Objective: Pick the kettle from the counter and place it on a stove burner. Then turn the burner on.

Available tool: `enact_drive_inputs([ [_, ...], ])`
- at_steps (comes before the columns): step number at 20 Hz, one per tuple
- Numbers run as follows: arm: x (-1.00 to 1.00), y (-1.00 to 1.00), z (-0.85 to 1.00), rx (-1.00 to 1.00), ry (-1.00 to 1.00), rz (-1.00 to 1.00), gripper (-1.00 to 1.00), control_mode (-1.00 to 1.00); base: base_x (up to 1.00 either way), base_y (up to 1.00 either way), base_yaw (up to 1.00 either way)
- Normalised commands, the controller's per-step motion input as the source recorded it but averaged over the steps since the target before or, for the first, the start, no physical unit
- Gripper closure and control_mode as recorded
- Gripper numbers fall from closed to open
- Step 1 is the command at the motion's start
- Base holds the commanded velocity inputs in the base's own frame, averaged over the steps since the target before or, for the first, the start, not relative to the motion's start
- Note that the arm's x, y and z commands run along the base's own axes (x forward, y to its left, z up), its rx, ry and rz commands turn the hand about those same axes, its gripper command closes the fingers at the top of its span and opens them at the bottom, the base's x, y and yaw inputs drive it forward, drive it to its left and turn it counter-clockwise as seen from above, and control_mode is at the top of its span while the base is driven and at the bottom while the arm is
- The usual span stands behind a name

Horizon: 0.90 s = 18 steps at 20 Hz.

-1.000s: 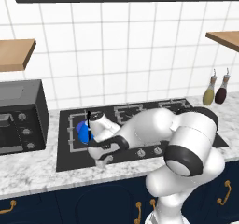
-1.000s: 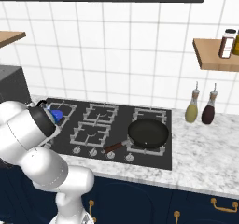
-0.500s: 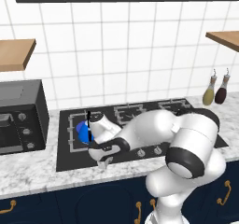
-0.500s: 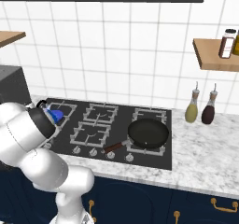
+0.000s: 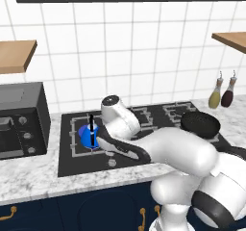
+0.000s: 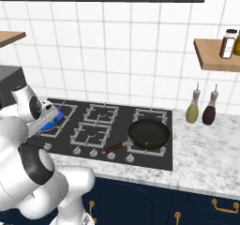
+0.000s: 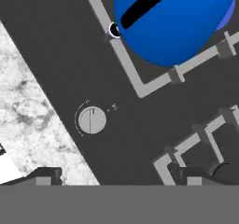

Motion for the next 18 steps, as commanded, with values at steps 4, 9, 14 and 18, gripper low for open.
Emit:
enact_drive_inputs([
  [4, -0.51, -1.0, 0.96, 0.5, -0.41, 0.0, -1.0, -1.0, 0.0, 0.0, 0.0],
  [9, -0.51, -1.0, 0.87, 0.56, -0.41, 0.0, -1.0, -1.0, 0.0, 0.0, 0.0],
  [14, -0.46, -1.0, 0.81, 0.57, -0.42, 0.01, -1.0, -1.0, 0.0, 0.0, 0.0],
  [18, -0.46, -1.0, 0.72, 0.5, -0.46, 0.0, -1.0, -1.0, 0.0, 0.0, 0.0],
])
